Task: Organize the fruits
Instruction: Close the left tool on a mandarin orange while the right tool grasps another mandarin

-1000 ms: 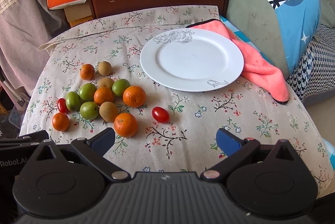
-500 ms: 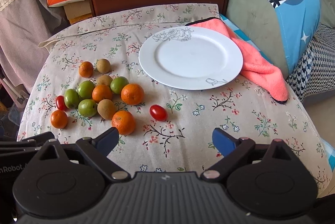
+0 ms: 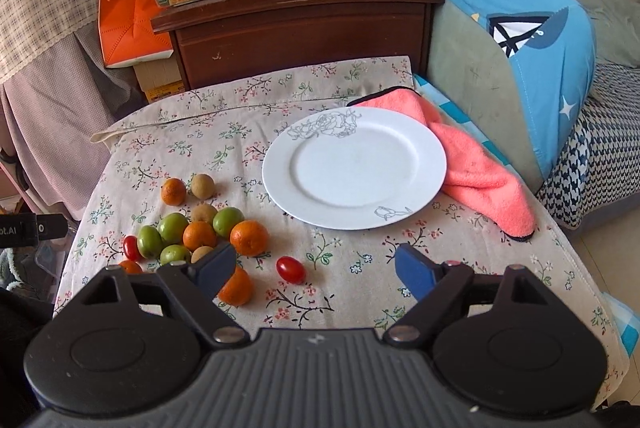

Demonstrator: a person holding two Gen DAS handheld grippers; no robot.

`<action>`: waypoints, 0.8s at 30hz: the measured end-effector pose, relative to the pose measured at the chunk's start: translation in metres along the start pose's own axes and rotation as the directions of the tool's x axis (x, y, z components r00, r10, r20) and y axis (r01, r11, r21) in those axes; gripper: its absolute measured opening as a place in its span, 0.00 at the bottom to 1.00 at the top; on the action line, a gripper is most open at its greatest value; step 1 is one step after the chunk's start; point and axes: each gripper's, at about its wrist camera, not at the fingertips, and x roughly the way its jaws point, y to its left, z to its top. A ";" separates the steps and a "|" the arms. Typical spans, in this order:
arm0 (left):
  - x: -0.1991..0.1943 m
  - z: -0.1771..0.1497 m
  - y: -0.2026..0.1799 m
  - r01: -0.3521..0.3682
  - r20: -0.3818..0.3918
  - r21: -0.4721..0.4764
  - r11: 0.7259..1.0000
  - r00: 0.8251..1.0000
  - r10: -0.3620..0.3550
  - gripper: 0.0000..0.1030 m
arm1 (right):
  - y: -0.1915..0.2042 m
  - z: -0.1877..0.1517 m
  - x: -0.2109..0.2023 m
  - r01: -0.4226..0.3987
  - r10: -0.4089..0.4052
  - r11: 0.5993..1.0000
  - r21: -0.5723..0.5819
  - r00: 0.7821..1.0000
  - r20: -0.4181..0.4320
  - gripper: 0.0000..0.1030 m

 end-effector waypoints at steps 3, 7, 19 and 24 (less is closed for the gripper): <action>0.008 -0.007 -0.001 -0.053 -0.004 0.038 0.998 0.999 0.054 0.98 | -0.002 -0.004 0.007 -0.013 0.014 0.999 0.032 1.000 -0.027 0.80; 0.009 -0.015 -0.012 -0.001 0.006 0.083 0.997 1.000 0.000 0.98 | 0.003 -0.013 0.017 -0.067 0.071 0.996 0.051 0.995 -0.068 0.70; 0.033 -0.044 -0.040 0.087 -0.061 0.151 0.985 0.995 -0.079 0.91 | 0.010 -0.022 0.034 -0.107 0.113 0.992 0.071 0.989 -0.094 0.58; 0.038 -0.044 -0.037 0.119 -0.048 0.107 0.987 0.992 -0.114 0.85 | 0.015 -0.024 0.040 -0.118 0.123 0.991 0.058 0.987 -0.099 0.57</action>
